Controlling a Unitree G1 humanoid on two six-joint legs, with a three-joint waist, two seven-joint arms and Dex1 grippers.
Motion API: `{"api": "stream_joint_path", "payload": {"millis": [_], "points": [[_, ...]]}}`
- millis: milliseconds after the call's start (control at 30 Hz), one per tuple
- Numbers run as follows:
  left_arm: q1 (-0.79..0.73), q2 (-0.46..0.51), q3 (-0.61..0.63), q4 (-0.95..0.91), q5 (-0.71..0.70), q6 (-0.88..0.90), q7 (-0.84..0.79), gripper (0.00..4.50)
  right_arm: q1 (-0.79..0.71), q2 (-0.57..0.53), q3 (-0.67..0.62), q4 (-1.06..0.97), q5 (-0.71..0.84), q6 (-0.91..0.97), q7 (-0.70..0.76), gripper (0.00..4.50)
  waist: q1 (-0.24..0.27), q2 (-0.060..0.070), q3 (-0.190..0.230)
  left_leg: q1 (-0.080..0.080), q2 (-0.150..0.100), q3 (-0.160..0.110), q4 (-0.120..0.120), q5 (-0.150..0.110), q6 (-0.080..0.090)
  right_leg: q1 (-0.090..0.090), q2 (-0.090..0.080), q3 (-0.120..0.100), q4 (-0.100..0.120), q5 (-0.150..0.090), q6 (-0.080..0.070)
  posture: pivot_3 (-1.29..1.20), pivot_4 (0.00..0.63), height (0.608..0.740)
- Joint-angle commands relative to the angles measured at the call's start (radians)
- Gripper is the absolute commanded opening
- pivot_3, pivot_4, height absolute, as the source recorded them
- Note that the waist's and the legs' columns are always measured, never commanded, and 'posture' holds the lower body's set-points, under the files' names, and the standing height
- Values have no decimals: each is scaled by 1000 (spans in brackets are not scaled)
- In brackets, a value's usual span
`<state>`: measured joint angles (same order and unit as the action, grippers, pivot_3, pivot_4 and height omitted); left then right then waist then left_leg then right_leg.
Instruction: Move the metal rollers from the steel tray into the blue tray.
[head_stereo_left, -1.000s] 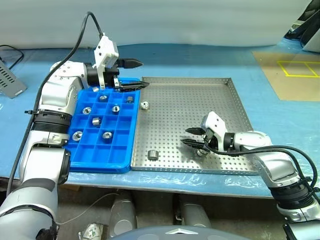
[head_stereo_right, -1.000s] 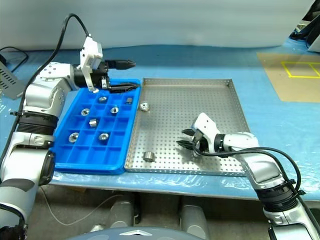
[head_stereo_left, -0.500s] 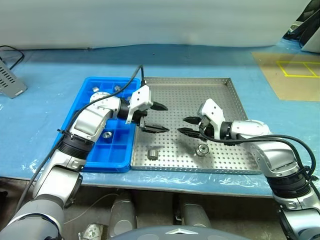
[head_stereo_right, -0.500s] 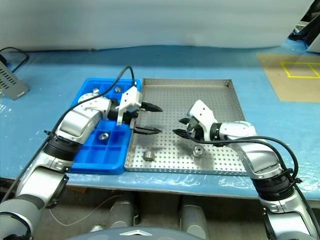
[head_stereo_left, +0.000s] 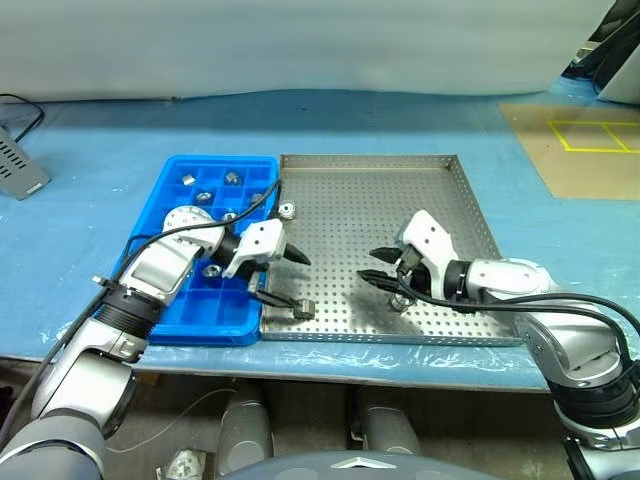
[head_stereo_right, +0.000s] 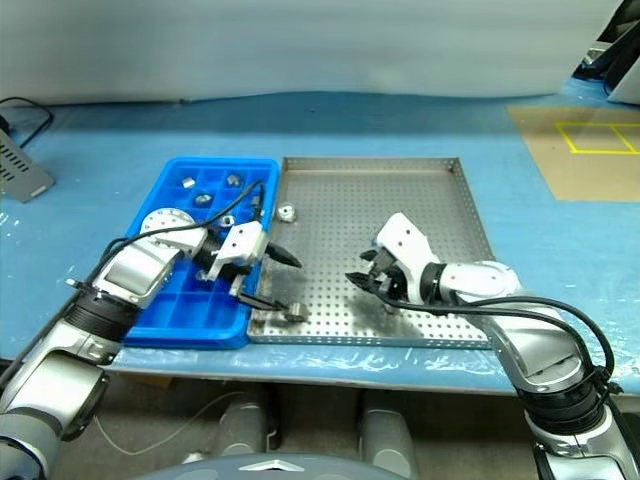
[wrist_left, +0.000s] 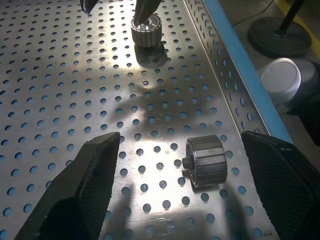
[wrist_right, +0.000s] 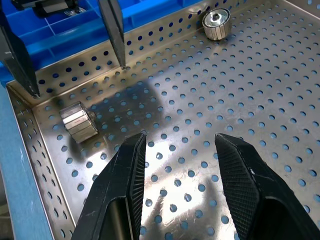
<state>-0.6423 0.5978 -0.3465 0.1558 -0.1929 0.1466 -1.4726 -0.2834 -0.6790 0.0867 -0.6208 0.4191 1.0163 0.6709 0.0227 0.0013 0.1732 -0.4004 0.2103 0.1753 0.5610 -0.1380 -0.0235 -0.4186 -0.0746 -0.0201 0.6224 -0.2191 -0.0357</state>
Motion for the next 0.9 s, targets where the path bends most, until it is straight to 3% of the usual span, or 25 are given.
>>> {"api": "stream_joint_path", "payload": {"millis": [33, 267, 567, 667, 900], "points": [[15, 4, -18, -10, 21, -31, -11, 4075, 49, -36, -66, -44, 27, -25, 17, 2213, 0, 0, 0, 0, 0, 0, 0, 0, 0, 0, 0, 0, 0, 0, 0, -382, 150, 740], [75, -2, -43, -127, 21, 55, 6, 4075, 208, -110, -167, -76, 56, -94, 74, 2213, -8, 0, 0, 0, 0, 0, -1, -1, 1, 0, 0, 0, -3, 0, 0, -388, 150, 740], [100, 3, -62, -154, 51, 113, 43, 4075, 107, -97, -82, 4, 42, -87, 50, 2213, -32, 0, 0, 2, 0, 1, 0, 0, 0, 0, 0, 1, -1, -3, 8, -391, 150, 740], [108, 3, -87, -138, 89, 128, 71, 4075, 132, -100, -92, -46, 61, -65, 32, 2213, -32, 1, 0, 2, 0, 0, 0, -1, 1, 1, 0, 1, -2, 0, 2, -391, 150, 740], [112, 2, -122, -87, 139, 126, 117, 4075, 218, -109, -121, -102, 72, -82, 13, 2213, -33, 5, -3, 7, -1, 1, -1, -2, 3, 7, 0, 1, -4, -1, 4, -395, 150, 740]]}}
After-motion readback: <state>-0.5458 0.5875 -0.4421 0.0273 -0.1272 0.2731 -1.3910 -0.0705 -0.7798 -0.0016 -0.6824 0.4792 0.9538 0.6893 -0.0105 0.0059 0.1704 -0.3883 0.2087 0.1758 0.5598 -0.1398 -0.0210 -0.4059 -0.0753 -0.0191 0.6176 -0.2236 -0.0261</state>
